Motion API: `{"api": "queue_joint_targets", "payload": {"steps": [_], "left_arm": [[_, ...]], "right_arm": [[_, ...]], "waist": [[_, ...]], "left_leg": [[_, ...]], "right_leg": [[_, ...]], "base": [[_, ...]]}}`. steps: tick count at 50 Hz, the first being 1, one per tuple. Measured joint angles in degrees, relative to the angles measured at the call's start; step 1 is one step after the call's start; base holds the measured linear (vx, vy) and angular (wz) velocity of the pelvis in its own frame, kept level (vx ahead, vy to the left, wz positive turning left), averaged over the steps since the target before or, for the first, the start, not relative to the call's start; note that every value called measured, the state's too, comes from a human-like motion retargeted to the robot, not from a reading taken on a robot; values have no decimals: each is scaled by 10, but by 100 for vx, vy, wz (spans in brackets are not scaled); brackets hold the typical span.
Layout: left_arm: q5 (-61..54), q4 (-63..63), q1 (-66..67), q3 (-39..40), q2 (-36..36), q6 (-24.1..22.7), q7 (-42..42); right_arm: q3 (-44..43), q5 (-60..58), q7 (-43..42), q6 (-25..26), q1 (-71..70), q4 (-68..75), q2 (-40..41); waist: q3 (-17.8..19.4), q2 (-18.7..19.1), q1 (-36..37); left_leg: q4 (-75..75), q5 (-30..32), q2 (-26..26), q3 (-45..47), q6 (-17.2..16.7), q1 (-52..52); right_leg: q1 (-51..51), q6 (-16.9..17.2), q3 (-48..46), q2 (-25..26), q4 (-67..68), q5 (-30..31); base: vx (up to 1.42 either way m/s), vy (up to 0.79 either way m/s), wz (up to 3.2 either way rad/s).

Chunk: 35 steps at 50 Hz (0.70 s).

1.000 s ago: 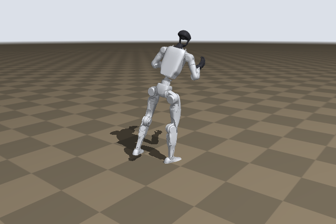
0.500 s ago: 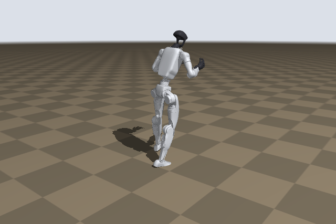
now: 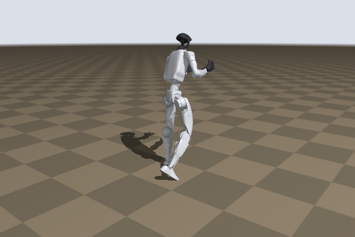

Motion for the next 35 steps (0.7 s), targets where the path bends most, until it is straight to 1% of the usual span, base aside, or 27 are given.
{"api": "queue_joint_targets", "payload": {"steps": [3,6,10,15,17,20,23,25,27,28,32,35], "left_arm": [[3,-2,-8,-3,3,1,1],[1,-3,-14,-6,5,1,1],[-5,2,-22,-6,9,-1,3],[-1,2,-8,-10,10,-7,-3],[-2,3,-8,-12,14,-9,-7],[-6,7,-14,-17,20,-10,-13],[-16,8,-17,-24,24,-11,-16],[-24,8,-16,-29,27,-10,-18],[-26,11,-13,-30,28,-9,-30],[-30,11,-11,-32,30,-9,-31],[-48,11,-14,-41,32,-10,-33],[-61,11,-21,-47,33,-11,-33]], "right_arm": [[9,-4,-3,0,-6,-2,-1],[18,-4,-4,1,-16,-2,-5],[25,-2,-6,1,-33,0,-7],[25,1,-10,-1,-27,-1,-7],[22,4,-12,-2,-27,0,-4],[15,8,-14,-4,-30,3,-5],[10,10,-15,-4,-29,5,-8],[8,10,-15,-4,-27,5,-9],[0,18,-9,-13,-22,1,-14],[-1,18,-9,-13,-20,1,-14],[-6,17,-11,-13,-19,-2,-18],[-11,16,-14,-13,-20,-5,-22]], "waist": [[1,0,1],[5,-8,-1],[19,-26,-8],[37,-51,-16],[42,-52,-11],[52,-51,-9],[59,-46,-12],[62,-42,-16],[63,-38,-30],[63,-36,-30],[62,-26,-28],[58,-19,-19]], "left_leg": [[0,-9,-2,-8,2,10],[1,-17,-12,-18,6,18],[4,-28,-34,-37,8,30],[17,-47,-62,-66,1,53],[18,-48,-46,-72,-15,60],[21,-52,-27,-88,-32,69],[24,-60,-22,-109,-33,77],[27,-64,-22,-124,-30,82],[117,-105,-11,-144,-35,42],[125,-110,-10,-150,-34,39],[132,-121,-12,-169,-35,40],[119,-122,-18,-174,-39,48]], "right_leg": [[-10,-14,-51,-3,-26,-21],[-12,-11,-73,8,-101,-23],[-4,12,-67,27,-238,7],[-2,66,-38,35,-362,58],[-14,67,-28,65,-390,72],[-33,67,-17,96,-413,80],[-49,67,-12,102,-421,84],[-58,67,-10,99,-422,88],[-83,67,-26,91,-393,72],[-89,67,-28,89,-394,72],[-110,67,-57,76,-406,60],[-120,67,-93,62,-420,37]], "base": [[26,23,22],[24,18,35],[23,12,52],[24,5,62],[24,-24,43],[25,-24,57],[27,-9,74],[27,-4,84],[26,-10,98],[27,-9,76],[27,-11,55],[29,-15,41]]}}
